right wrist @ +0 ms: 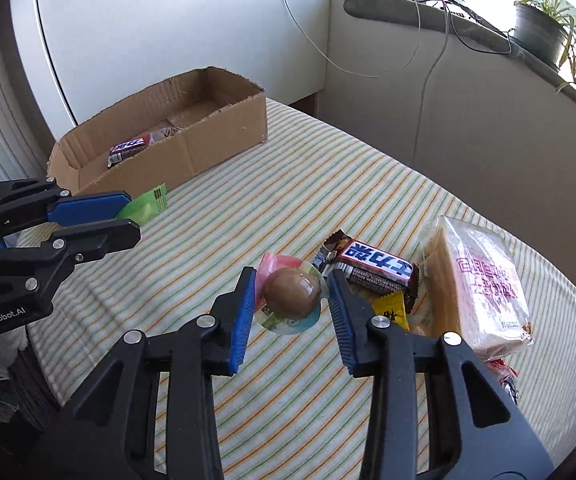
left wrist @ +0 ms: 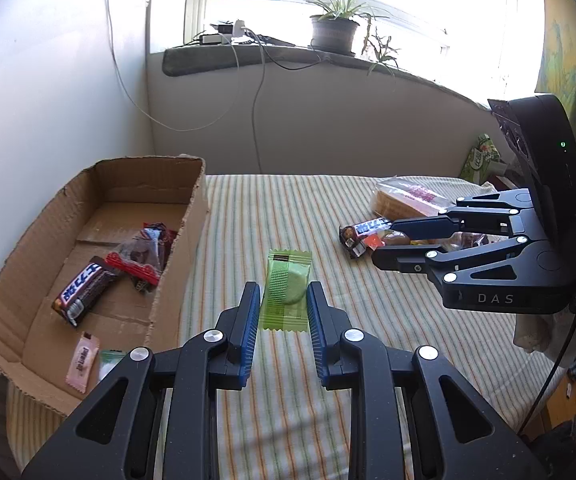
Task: Organize snacks
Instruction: 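Carry both candies over the cardboard box and open both tools to release them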
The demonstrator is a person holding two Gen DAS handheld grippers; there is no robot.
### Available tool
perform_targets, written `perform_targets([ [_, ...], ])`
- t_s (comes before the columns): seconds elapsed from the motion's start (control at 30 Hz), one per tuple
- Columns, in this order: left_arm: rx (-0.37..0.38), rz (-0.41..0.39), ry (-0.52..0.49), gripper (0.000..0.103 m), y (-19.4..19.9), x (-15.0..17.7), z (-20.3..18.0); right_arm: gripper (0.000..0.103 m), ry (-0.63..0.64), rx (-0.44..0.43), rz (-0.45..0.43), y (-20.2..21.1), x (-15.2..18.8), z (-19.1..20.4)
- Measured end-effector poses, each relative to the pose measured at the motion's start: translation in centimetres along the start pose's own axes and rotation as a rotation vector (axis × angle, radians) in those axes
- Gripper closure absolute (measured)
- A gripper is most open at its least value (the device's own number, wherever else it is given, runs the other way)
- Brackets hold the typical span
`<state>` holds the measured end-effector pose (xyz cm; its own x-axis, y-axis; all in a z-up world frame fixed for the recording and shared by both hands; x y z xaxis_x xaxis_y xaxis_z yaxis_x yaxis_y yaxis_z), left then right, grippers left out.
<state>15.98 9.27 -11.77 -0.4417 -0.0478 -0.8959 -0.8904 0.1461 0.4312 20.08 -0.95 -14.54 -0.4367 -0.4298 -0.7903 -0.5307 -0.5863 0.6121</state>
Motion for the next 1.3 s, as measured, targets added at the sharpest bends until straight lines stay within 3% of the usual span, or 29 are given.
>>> perform_targets([
  [0.43,-0.142,-0.047,0.026,0.081,3.0,-1.0,6.9,0.065,0.065,-0.047,-0.079,-3.0,-6.8,4.9],
  [0.7,-0.176,-0.045,0.037,0.081,3.5,-0.7,9.2,0.064,0.088,-0.084,-0.1,-6.0,-10.3,7.5],
  [1.3,-0.205,-0.042,0.037,0.08,3.5,-0.5,11.3,0.063,0.083,-0.149,-0.083,-11.0,-11.9,10.6],
])
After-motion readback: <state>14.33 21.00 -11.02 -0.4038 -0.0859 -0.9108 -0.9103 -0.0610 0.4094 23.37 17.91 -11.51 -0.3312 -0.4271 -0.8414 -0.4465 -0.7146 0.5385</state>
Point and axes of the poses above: each gripper's, at about its wrist camera, not at the fingertips, and y roughly against the way its jaws point, z to its left, x to its underside, the point moved 10 cm from there along -y, roughly the way its jaws point, and after that the axes turned 15 degrees about -z, right-handed, at the moved point
